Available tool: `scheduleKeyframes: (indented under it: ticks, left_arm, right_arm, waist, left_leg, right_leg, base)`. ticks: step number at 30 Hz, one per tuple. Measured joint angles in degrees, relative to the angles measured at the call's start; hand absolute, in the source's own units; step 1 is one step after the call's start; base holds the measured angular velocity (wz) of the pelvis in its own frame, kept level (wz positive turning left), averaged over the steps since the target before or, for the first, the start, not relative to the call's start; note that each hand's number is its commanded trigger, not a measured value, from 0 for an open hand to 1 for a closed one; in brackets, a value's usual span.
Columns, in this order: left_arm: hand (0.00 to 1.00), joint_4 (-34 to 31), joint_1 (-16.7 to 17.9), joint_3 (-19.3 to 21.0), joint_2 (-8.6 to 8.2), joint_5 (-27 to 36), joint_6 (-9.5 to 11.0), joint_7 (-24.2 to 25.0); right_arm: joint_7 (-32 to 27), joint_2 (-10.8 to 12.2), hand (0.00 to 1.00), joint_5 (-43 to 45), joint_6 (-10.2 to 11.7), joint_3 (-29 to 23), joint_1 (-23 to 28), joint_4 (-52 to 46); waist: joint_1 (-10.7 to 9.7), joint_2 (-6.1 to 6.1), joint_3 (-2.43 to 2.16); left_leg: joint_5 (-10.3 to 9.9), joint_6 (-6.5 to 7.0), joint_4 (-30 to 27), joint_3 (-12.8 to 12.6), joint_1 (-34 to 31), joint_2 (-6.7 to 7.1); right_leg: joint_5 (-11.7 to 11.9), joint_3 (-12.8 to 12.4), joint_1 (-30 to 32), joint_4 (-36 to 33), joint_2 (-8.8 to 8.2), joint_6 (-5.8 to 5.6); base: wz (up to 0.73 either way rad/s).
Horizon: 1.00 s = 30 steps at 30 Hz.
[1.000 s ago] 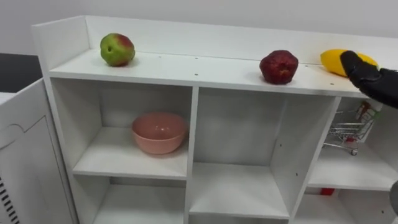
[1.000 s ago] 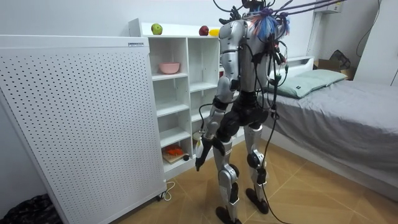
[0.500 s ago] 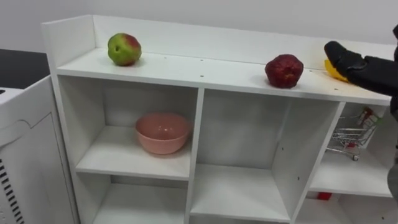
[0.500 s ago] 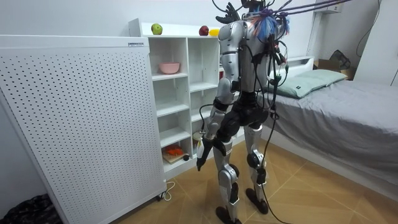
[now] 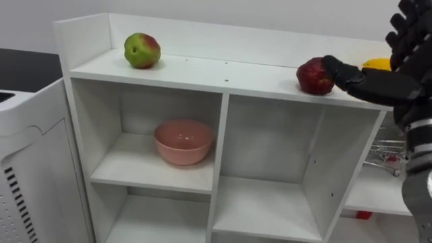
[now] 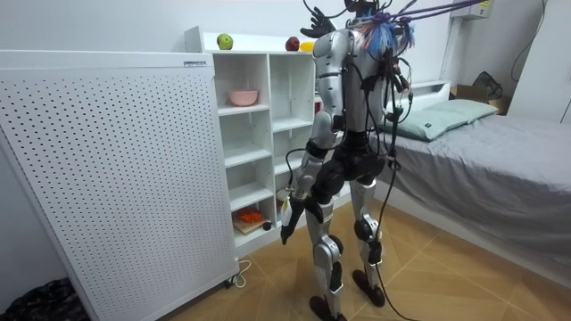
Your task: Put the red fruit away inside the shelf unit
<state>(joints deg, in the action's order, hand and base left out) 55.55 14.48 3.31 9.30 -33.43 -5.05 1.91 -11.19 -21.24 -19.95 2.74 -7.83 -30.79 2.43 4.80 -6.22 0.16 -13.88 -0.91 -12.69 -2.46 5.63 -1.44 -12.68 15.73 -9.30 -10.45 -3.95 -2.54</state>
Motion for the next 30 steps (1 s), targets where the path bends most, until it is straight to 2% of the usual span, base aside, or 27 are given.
scheduleKeyframes:
  ticks: [5,14,15,16,17,30]
  left_arm:
    - [0.00,-0.39,0.45,0.31,0.33,-0.04,-0.84,1.82]
    - [0.00,-0.48,0.39,1.06,0.95,-0.21,-0.82,2.83]
    - [0.00,-0.48,0.38,1.05,0.95,-0.60,-0.82,2.85]
    - [0.00,-0.49,0.38,1.05,0.95,-0.65,-0.82,2.87]
    - [0.00,-0.54,0.36,1.04,0.95,-0.66,-0.82,2.94]
    - [0.00,-0.79,0.28,1.04,0.96,-1.03,-0.79,3.36]
  right_arm:
    - [2.50,-0.82,0.00,-0.23,-1.08,0.11,-0.11,3.43]
    - [5.17,-1.75,0.00,-0.11,-1.22,0.59,-0.29,6.69]
    - [5.43,-2.40,0.19,-0.08,-1.19,0.89,-0.29,7.06]
    - [5.77,-2.71,0.73,-0.09,-1.19,0.95,-0.29,7.32]
    - [6.17,-3.22,1.00,-0.10,-1.19,1.01,-0.29,7.53]
    - [7.61,-4.61,1.00,0.13,-0.89,2.09,-0.50,8.93]
  waist:
    - [0.91,-0.74,0.15]
    - [1.58,-0.67,0.16]
    - [1.51,-0.67,0.16]
    - [1.49,-0.67,0.16]
    - [1.57,-0.71,0.13]
    - [1.73,-0.90,0.26]
  left_leg:
    - [0.00,0.00,-0.01,0.19,0.00,0.03]
    - [0.06,-0.07,-0.08,0.90,-1.00,0.18]
    - [0.06,-0.08,-0.07,1.10,-0.83,0.18]
    - [0.06,-0.08,-0.07,1.12,-0.75,0.18]
    - [0.07,-0.09,-0.06,1.11,-0.79,0.17]
    - [0.08,-0.11,0.02,1.29,-0.02,0.17]
  right_leg:
    - [0.00,0.18,0.00,0.00,0.00,0.00]
    - [0.01,0.99,0.01,0.76,0.00,0.02]
    - [0.01,1.35,-0.16,0.79,0.00,0.02]
    - [0.01,1.54,-0.16,0.81,0.00,0.02]
    - [0.01,1.57,-0.10,0.80,0.02,0.01]
    - [0.01,1.65,-0.88,0.84,0.04,0.02]
  base:
    - [0.03]
    - [0.02]
    - [0.11]
    - [0.09]
    - [0.05]
    - [0.00]
